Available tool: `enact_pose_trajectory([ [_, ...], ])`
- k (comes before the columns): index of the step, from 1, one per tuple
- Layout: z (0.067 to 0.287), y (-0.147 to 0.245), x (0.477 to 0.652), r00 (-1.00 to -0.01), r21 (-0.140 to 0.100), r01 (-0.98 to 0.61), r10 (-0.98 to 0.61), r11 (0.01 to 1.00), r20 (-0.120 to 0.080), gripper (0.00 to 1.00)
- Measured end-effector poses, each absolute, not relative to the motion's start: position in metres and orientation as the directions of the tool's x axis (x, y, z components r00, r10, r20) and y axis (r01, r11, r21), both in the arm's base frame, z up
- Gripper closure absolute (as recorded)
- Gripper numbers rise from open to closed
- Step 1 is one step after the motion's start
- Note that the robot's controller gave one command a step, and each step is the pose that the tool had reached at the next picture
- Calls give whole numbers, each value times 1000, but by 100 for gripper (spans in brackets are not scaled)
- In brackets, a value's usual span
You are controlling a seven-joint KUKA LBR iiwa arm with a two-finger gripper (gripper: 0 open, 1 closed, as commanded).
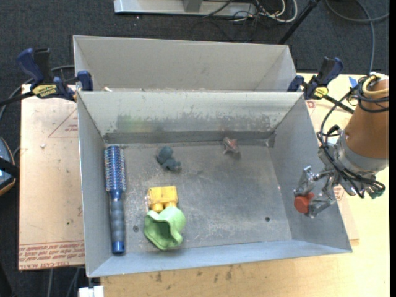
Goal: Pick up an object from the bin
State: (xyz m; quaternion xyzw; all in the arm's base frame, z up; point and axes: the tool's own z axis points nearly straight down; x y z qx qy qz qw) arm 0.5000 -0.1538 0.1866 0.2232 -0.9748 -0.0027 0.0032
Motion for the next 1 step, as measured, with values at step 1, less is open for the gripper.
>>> enact_pose_trajectory([
  [1,272,-142,504,-904,-7,-427,-427,904,-10,100],
])
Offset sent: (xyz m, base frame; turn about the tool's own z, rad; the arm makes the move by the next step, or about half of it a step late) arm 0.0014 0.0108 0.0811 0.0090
